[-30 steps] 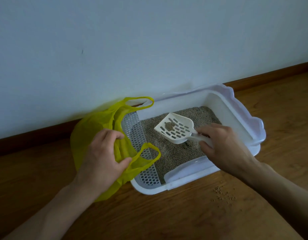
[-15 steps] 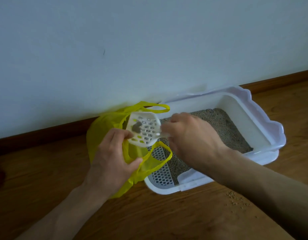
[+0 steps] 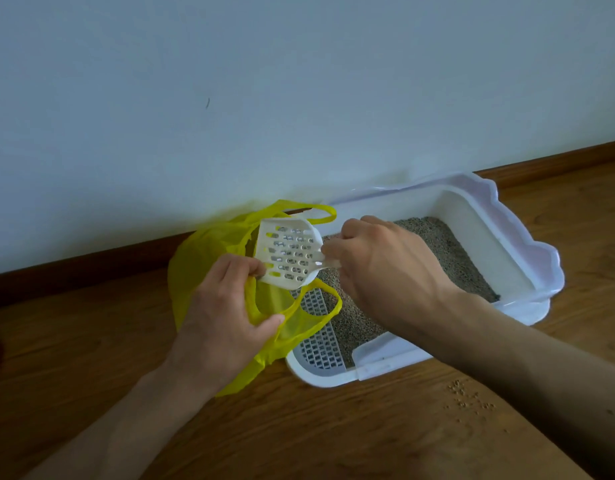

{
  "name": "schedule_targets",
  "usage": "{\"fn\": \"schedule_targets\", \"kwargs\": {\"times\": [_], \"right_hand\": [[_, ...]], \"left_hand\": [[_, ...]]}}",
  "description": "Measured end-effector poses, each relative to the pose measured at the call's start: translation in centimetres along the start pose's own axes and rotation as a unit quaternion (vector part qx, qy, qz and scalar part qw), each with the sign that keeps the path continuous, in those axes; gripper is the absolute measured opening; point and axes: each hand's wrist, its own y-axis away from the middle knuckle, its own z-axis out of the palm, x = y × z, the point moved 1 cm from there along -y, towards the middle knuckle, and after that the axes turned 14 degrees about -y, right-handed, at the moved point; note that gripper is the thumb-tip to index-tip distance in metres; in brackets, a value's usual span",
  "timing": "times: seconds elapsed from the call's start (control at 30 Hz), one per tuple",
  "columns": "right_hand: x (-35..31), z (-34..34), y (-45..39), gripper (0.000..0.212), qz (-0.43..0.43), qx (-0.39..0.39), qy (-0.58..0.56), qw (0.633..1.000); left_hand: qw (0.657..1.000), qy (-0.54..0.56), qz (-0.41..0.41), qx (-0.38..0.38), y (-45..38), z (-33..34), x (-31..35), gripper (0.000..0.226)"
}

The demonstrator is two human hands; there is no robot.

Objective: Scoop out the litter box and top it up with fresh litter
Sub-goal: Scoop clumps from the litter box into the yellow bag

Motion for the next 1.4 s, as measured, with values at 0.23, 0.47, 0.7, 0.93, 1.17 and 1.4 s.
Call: {"fn": "schedule_targets", "kwargs": {"times": [0.23, 0.47, 0.7, 0.93, 1.17, 1.4], "right_hand": [[1.3, 0.0, 1.0, 0.021, -0.042, -0.015, 0.0, 0.999], [1.9, -0.7, 1.0, 0.023, -0.006, -0.018, -0.017, 1.0], [7.3, -0.8, 2.7, 0.008, 0.14, 0.02, -0.095, 0.985], [10.8, 0.8, 5.0, 0.008, 0.259, -0.083, -0.08, 0.959], [12.8, 3.7, 3.2, 0.005, 0.316, -0.095, -0.062, 0.942], [14.3, 5.8, 1.3, 0.002, 0.337, -0.045, -0.081, 0.937]], "left_hand": [[1.0, 0.004, 0.008, 0.001, -0.2, 0.2, 0.4, 0.063], [1.0, 0.002, 0.011, -0.005, -0.1, 0.2, 0.4, 0.062], [1.0, 0.001, 0.02, 0.006, -0.5, 0.4, 0.3, 0.049], [0.999, 0.015, 0.034, -0.008, -1.2, 2.2, 1.1, 0.047], [0.999, 0.024, 0.029, -0.014, -1.5, 3.2, 1.0, 0.047], [0.999, 0.027, 0.021, -0.029, -1.9, 3.8, 0.6, 0.046]]}}
